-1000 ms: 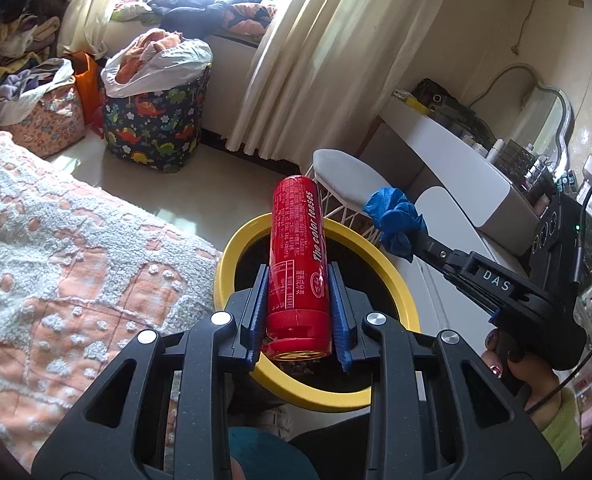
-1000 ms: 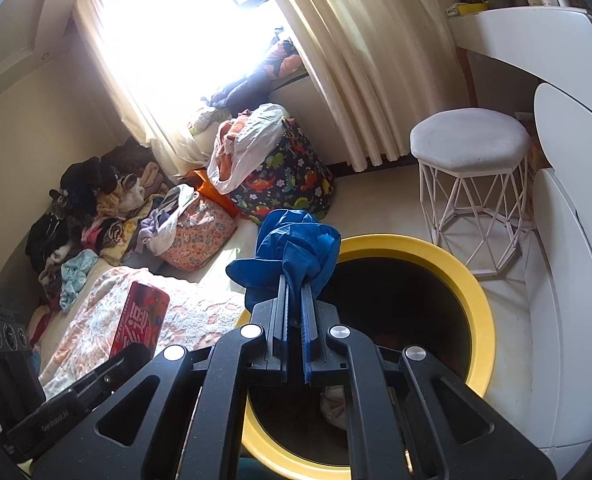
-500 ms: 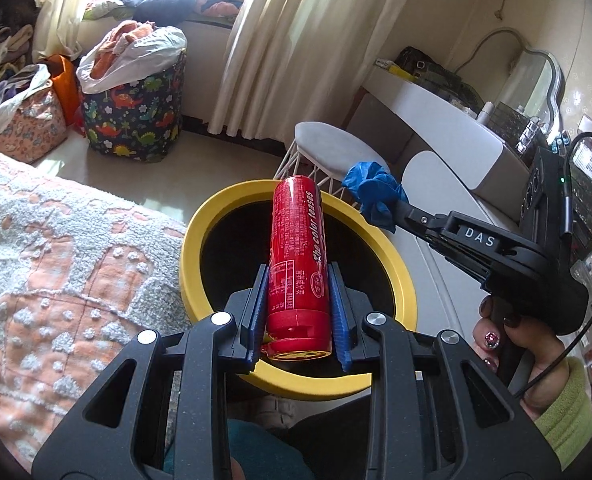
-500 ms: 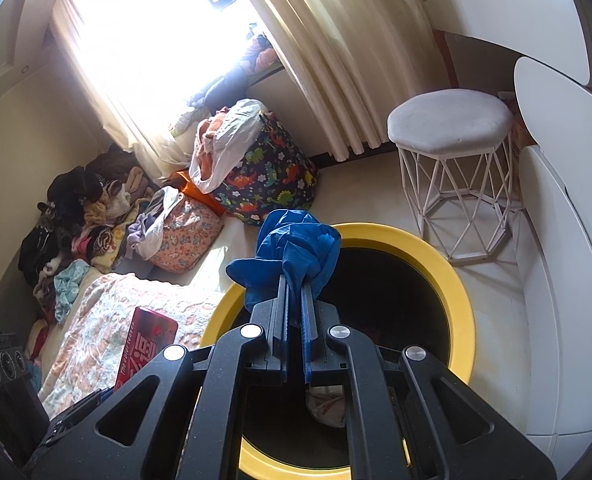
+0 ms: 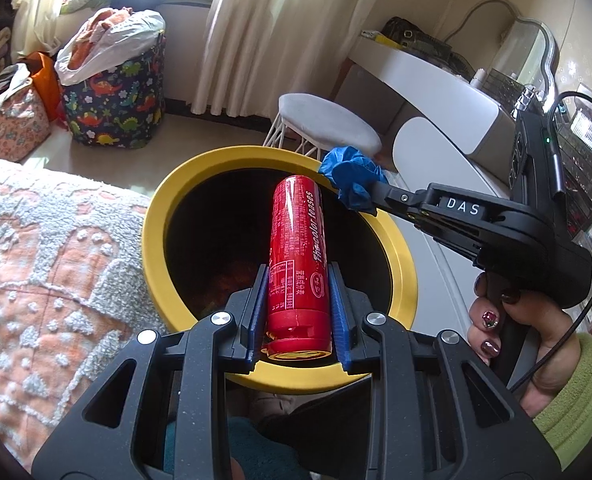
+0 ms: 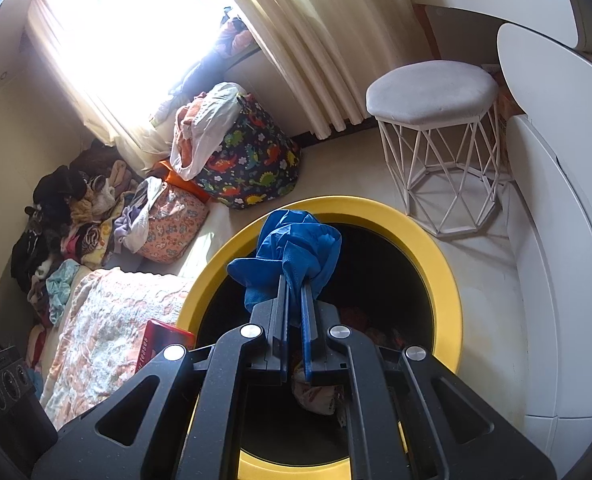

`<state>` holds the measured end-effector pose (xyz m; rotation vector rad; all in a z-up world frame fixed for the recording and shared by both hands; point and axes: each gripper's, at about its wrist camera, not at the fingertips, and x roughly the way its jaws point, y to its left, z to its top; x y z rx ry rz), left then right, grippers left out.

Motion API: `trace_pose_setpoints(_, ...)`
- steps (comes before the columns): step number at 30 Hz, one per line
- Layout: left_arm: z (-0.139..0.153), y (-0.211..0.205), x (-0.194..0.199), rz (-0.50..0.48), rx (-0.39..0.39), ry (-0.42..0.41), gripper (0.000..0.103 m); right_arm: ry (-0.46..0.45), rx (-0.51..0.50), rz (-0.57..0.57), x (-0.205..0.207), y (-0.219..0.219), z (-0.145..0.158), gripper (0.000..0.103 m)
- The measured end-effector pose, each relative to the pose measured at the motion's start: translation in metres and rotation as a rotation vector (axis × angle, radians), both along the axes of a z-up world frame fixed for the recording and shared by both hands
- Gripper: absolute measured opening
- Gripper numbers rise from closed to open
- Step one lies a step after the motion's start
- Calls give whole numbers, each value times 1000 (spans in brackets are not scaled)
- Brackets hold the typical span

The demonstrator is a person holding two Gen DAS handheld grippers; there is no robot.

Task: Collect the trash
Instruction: 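Carry the red can and blue cloth in both tools over the bin, then open both tools to drop the red can and blue cloth into the bin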

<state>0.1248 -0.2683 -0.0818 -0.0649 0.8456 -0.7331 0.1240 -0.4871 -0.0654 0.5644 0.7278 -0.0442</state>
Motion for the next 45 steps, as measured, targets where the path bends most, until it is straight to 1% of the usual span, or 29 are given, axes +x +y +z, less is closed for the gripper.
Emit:
trace_pose_setpoints(8,-13,-11,5,-25,27,32,22,35,15,-18,1,-5,-7,5)
trace_pose_setpoints(10,-16,-13,8,-28,28,48,22,38,14,-20,1,-5,-7,8)
trace_pose_setpoints(25,-34,-15,22,-21,44,128,22,57,6,-29,-2,-9,-12,8)
trace_pose_setpoints(30,-36,-17,27,-24,51,136,22,66,1,-27,-1,-7,-11,9)
trace_pose_setpoints(32,-37,-18,28,-24,55,140,22,66,0,-26,-1,-7,-11,11)
trace_pose_setpoints(34,-37,-18,28,-22,56,140,22,64,0,-30,-2,-7,-10,18)
trace_pose_setpoints(38,-35,-21,27,-12,60,136,22,61,-2,-31,-2,-8,-8,22)
trace_pose_setpoints(40,-33,-19,27,-4,62,131,32,60,-5,-30,-3,-8,-8,27)
trace_pose_setpoints(41,-31,-18,27,-1,63,126,35,59,-6,-30,-4,-8,-6,28)
trace_pose_setpoints(43,-27,-15,26,6,68,114,45,55,-11,-29,-5,-8,-2,31)
trace_pose_setpoints(45,-24,-12,24,17,75,108,51,53,-18,-28,-6,-8,2,33)
